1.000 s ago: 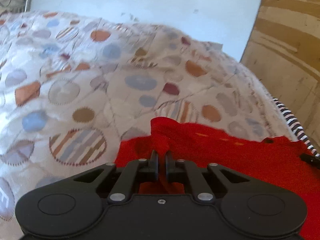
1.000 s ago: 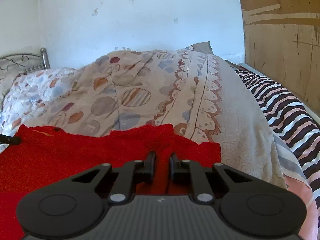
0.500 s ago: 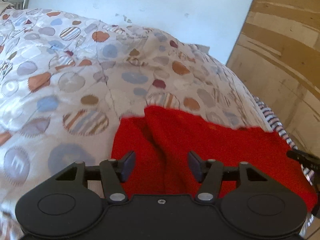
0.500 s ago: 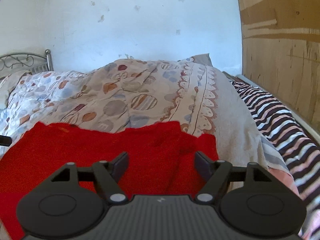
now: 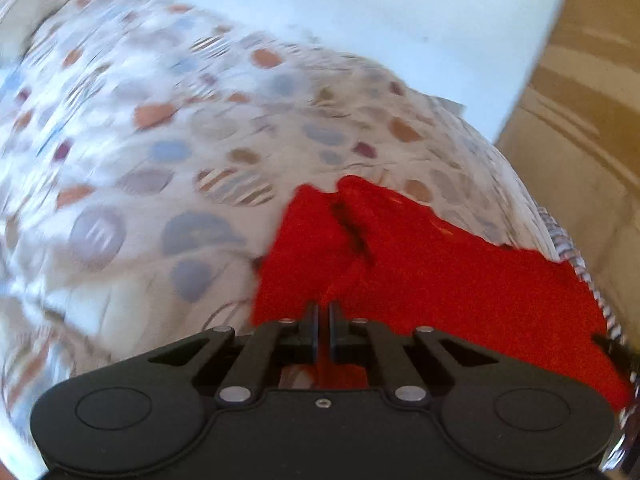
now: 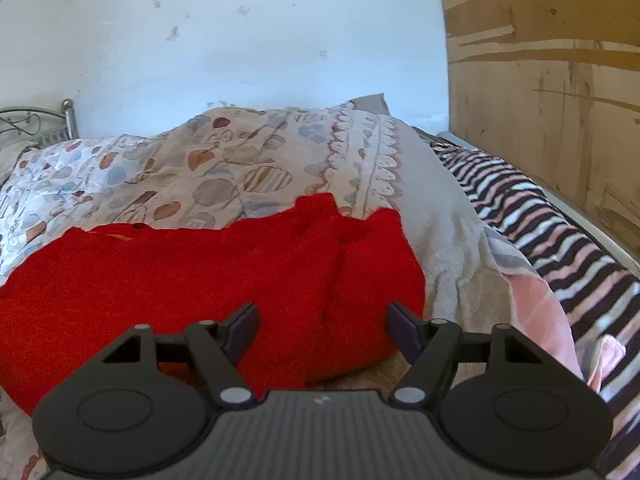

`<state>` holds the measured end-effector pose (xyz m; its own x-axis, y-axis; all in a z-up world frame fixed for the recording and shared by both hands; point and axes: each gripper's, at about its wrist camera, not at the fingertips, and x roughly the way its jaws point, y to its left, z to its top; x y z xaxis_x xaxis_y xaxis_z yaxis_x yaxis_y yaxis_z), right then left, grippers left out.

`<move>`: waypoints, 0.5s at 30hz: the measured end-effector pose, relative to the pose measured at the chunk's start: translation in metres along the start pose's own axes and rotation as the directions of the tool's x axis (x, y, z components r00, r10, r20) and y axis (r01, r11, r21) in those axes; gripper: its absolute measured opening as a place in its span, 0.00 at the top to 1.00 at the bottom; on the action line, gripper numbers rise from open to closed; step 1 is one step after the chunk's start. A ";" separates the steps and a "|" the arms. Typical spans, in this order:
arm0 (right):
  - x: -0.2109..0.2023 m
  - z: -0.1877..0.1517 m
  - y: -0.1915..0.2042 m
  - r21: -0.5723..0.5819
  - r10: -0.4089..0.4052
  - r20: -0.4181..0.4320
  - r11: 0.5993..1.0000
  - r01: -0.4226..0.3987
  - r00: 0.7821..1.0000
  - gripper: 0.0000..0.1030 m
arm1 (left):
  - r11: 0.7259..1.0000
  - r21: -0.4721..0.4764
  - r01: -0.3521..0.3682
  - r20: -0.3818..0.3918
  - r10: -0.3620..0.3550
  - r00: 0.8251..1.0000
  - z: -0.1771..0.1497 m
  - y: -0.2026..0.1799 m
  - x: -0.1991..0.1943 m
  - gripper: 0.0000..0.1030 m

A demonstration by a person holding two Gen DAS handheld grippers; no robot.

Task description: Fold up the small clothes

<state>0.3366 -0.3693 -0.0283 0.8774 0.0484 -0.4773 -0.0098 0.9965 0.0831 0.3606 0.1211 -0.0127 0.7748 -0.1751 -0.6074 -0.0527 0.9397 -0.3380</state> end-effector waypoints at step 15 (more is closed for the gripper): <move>-0.029 -0.005 0.005 0.054 -0.057 0.051 0.997 0.054 0.997 0.03 | 0.998 -0.061 -0.016 -0.017 0.015 1.000 -0.009 0.000 -0.005 0.99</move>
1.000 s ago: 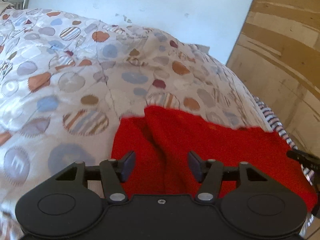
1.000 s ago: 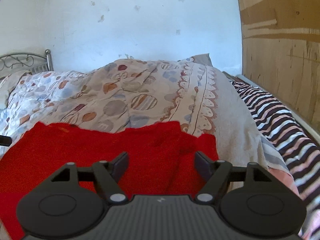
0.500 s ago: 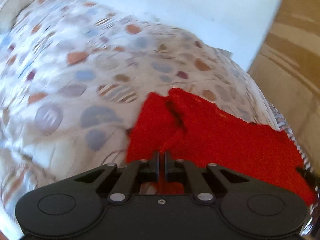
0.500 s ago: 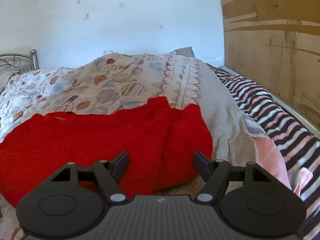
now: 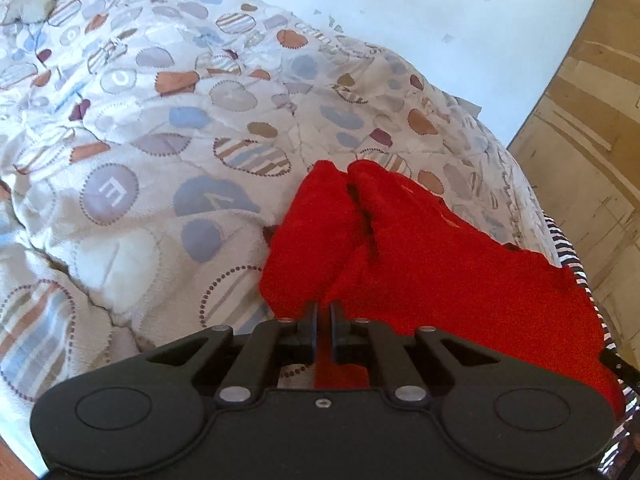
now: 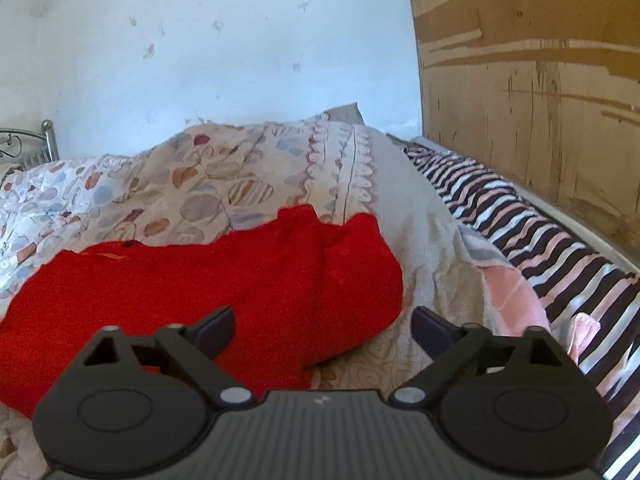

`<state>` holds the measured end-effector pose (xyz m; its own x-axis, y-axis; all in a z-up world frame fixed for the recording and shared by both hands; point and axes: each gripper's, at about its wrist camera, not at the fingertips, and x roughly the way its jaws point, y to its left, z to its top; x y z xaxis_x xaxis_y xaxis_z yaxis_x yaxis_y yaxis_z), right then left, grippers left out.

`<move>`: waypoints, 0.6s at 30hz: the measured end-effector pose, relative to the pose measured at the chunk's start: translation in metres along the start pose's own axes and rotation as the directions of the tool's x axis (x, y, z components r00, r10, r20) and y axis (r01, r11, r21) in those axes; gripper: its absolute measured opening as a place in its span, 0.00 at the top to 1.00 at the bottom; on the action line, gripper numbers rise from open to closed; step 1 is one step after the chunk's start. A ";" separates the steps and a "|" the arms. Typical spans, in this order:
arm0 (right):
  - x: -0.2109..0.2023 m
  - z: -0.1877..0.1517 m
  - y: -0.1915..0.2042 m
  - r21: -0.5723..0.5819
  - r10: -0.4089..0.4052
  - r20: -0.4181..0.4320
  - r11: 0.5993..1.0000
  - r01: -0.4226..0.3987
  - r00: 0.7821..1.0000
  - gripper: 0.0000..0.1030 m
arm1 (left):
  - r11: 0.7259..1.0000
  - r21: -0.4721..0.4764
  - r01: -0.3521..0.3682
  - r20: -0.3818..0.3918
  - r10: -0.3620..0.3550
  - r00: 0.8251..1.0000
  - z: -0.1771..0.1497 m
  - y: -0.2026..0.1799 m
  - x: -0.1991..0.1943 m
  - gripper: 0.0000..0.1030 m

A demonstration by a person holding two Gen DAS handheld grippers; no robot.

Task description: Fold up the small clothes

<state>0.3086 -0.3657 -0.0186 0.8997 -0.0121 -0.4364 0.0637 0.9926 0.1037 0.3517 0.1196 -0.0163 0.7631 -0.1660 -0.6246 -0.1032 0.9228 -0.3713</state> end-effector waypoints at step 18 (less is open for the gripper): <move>-0.033 -0.002 0.050 -0.073 0.064 0.049 0.995 -0.060 0.997 0.00 | 0.994 0.039 -0.100 0.037 0.098 0.994 -0.004 -0.002 -0.032 0.38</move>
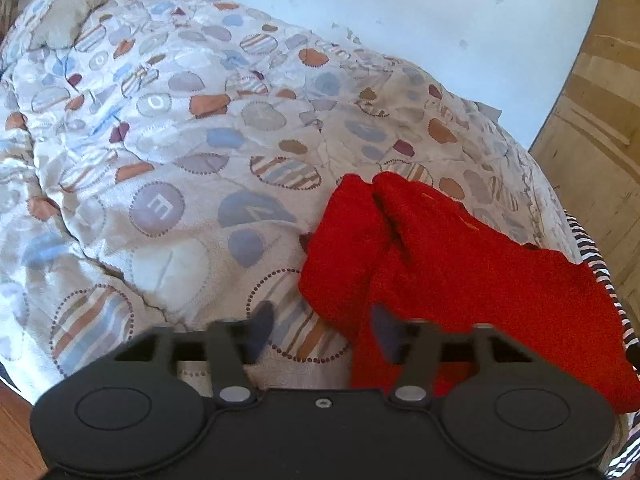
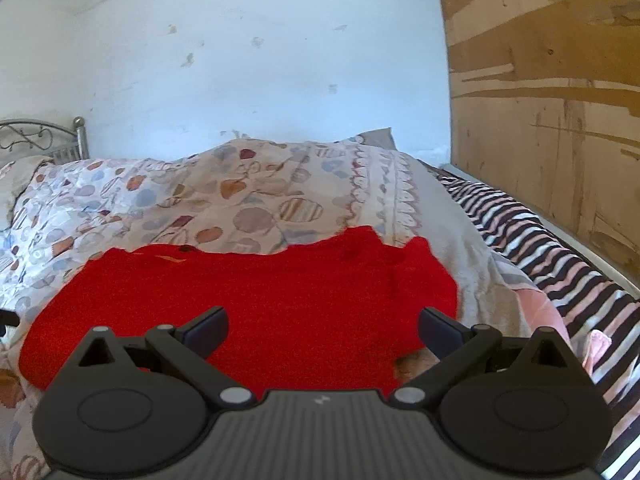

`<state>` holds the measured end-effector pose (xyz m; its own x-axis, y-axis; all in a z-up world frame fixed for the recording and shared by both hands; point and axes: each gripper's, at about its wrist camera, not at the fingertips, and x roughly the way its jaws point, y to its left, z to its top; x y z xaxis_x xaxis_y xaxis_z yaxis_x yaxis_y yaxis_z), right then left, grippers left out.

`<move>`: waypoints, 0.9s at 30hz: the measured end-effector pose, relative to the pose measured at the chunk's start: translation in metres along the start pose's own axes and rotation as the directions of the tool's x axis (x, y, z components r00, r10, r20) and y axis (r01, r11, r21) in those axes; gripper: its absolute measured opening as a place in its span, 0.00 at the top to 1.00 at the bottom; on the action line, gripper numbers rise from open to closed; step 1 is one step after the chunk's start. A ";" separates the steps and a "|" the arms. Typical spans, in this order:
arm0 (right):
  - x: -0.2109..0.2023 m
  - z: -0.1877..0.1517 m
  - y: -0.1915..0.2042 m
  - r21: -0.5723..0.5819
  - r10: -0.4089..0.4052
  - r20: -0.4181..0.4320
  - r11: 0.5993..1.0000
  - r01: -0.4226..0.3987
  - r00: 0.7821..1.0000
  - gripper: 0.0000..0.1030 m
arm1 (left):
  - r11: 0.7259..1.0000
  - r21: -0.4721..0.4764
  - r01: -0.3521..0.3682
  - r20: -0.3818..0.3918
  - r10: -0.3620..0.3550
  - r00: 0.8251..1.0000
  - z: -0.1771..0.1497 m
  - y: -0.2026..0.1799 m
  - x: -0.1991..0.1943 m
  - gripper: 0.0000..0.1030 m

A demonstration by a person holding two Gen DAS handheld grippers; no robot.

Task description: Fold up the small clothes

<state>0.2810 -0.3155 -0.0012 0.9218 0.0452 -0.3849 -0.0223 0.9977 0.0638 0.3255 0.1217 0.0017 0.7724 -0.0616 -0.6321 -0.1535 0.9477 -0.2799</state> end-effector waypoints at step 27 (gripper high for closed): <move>0.026 -0.009 0.033 -0.018 0.064 -0.044 0.998 -0.065 0.997 0.00 | 0.999 0.044 -0.009 -0.045 0.011 0.999 0.028 -0.016 0.094 0.13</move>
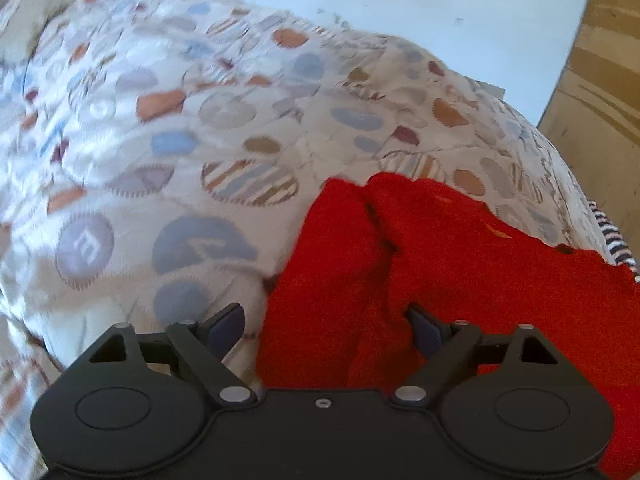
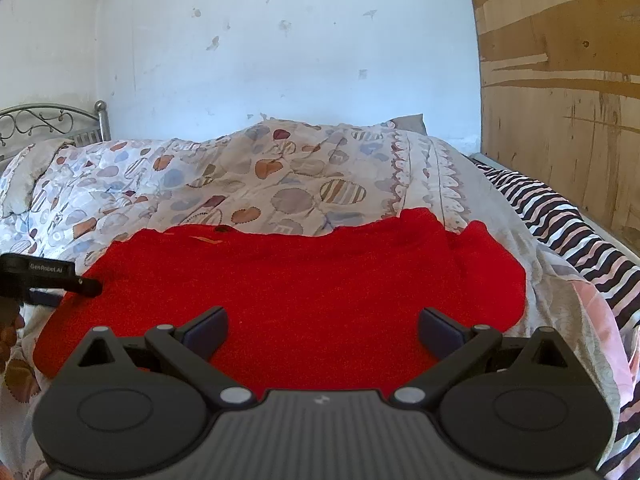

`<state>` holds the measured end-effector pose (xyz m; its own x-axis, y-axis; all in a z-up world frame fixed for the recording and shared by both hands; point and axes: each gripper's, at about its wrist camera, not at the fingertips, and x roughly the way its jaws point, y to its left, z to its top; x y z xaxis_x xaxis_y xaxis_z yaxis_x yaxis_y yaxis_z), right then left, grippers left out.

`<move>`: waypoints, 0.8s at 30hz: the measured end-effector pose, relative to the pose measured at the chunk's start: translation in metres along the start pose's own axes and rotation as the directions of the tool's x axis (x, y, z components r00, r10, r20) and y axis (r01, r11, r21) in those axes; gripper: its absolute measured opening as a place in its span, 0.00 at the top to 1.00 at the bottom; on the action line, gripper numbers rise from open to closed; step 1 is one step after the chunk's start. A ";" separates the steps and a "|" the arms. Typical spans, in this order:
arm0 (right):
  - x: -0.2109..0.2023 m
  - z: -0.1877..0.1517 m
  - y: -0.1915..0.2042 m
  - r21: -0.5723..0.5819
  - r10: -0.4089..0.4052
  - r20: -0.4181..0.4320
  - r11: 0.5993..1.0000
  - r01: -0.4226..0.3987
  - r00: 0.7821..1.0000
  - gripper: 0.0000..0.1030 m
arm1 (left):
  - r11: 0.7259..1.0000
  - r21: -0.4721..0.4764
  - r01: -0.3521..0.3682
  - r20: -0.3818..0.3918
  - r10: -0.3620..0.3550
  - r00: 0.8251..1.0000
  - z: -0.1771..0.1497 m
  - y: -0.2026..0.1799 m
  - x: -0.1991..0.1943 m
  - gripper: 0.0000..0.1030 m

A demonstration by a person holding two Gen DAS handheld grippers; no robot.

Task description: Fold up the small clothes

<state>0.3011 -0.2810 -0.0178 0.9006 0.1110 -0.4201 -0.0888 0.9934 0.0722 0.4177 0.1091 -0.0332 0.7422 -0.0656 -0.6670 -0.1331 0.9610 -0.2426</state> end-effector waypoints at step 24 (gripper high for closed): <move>0.014 0.004 0.047 -0.135 -0.028 0.033 0.990 0.033 0.999 0.00 | 0.988 -0.131 0.087 -0.036 -0.092 0.995 -0.044 0.027 -0.068 0.01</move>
<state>0.3109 -0.2329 -0.0161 0.9165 0.0818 -0.3917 -0.1160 0.9912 -0.0645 0.3352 0.1273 -0.0255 0.7271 -0.1633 -0.6668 -0.1532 0.9082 -0.3894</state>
